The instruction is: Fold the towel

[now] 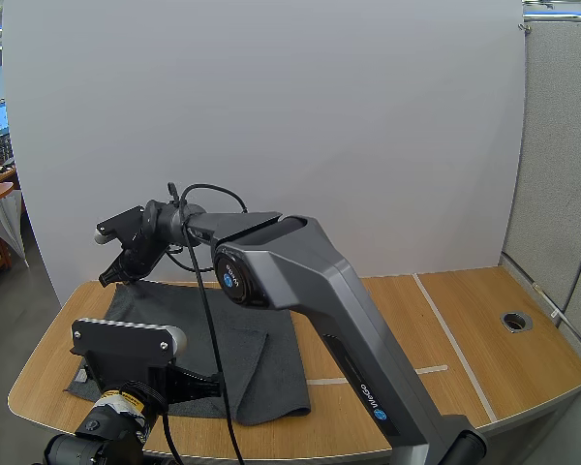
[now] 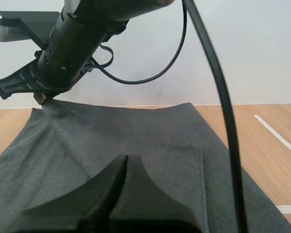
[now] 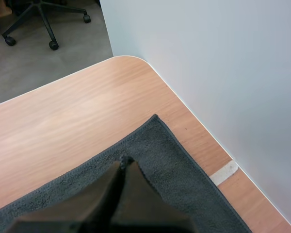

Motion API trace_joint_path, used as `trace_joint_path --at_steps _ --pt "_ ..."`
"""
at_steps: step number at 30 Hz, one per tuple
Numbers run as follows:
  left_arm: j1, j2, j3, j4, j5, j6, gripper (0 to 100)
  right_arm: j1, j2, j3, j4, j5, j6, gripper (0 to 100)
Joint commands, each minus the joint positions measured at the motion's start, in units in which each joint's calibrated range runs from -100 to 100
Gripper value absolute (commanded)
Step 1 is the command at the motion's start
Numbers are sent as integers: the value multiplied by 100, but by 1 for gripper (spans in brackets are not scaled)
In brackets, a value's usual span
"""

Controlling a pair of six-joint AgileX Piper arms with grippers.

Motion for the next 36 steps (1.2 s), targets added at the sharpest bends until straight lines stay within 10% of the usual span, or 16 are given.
trace_joint_path --at_steps 1,29,36 --pt "-17 -19 6 -96 -118 -13 0 13 177 -469 -82 37 73 0" --pt "-17 -19 6 -96 -118 -13 0 173 458 -771 -187 -559 95 0" --pt "-17 -19 6 -96 -118 -13 0 173 458 -771 -311 -689 77 59"
